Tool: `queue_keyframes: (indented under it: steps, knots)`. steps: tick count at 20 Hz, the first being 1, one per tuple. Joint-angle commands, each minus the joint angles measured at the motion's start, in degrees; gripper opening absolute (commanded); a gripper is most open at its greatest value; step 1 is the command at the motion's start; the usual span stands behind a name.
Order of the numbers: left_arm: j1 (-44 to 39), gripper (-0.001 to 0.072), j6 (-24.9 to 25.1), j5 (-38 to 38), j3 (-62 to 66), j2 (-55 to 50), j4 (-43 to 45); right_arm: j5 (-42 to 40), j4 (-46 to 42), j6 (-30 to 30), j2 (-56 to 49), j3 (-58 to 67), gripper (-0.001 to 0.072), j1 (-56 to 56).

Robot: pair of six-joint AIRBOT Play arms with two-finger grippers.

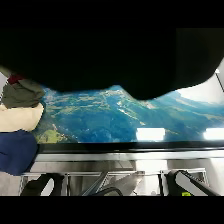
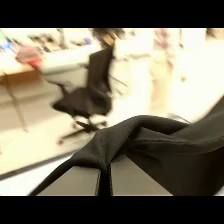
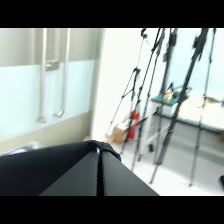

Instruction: Fold the shirts.

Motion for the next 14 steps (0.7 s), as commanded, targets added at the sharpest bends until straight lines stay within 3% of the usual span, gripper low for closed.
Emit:
queue_keyframes:
  steps: [1,5,9,14]
  knots:
    - [4.61,0.0013,0.90,-2.36,-1.51,-1.86,-4.07,-0.74,0.55,-1.92,-1.81,0.52,0.0018,-0.61]
    - [0.26,0.0013,4.24,-6.36,-1.51,-18.10,-12.22,3.61,6.19,-2.49,-10.71,-4.59,0.0018,0.17]
    - [-7.28,0.0013,5.90,-8.07,-1.53,-38.95,-12.17,4.39,1.62,-5.05,-23.30,-18.21,0.0018,8.74]
    - [-9.92,0.0014,8.98,-2.82,-1.03,-64.46,-12.11,-6.73,-6.95,-6.58,-43.78,-23.50,0.0019,16.06]
